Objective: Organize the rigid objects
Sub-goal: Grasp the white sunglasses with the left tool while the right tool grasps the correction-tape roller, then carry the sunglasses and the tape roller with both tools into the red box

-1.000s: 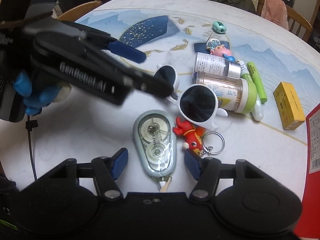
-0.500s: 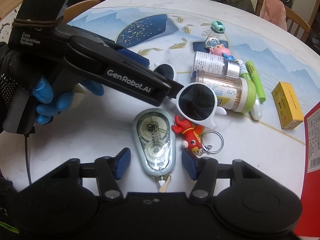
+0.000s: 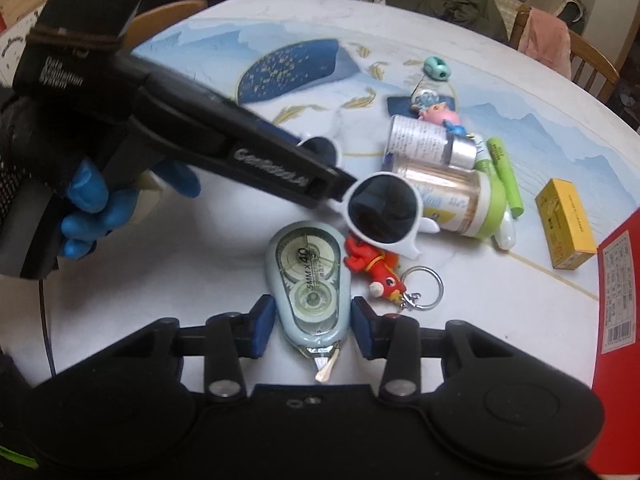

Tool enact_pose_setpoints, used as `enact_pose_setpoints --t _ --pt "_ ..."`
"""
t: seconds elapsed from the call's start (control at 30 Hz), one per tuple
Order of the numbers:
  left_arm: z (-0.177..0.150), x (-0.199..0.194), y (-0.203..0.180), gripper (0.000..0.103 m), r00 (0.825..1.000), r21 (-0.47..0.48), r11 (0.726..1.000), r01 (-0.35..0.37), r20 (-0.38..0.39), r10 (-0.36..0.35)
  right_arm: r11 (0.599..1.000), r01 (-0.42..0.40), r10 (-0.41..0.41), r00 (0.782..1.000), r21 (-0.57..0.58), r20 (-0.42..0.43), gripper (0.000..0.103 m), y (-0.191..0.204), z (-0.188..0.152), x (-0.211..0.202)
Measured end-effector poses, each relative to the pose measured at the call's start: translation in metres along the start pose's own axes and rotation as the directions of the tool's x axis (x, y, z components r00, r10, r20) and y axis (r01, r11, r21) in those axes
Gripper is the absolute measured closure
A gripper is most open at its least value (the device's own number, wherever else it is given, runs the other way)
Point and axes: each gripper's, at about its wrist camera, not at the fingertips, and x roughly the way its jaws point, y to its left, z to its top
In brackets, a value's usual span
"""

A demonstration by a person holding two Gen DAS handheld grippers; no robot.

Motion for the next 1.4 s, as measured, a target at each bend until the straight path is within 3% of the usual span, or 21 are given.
enact_pose_setpoints --t 0.27,0.57,0.97,1.4 --pt "-0.004 -0.027 0.005 0.053 1.000 -0.101 0.995 -0.010 0.021 0.012 0.999 -0.045 0.044 0.998 0.026 0.035 0.063 -0.011 -0.016 -0.033" --pt "-0.006 -0.059 -0.012 0.053 0.998 -0.138 0.990 -0.014 0.054 0.022 0.996 -0.022 0.010 0.992 0.089 0.128 0.063 -0.029 -0.033 -0.075" --pt "0.019 -0.084 -0.081 0.053 0.996 -0.051 0.999 0.015 0.088 -0.010 0.978 0.031 -0.081 0.968 0.208 0.237 0.063 -0.081 -0.050 -0.131" --pt "0.056 -0.063 -0.178 0.053 0.994 0.082 0.995 0.049 0.089 -0.057 0.945 0.089 -0.189 0.934 0.315 0.302 0.063 -0.169 -0.071 -0.175"
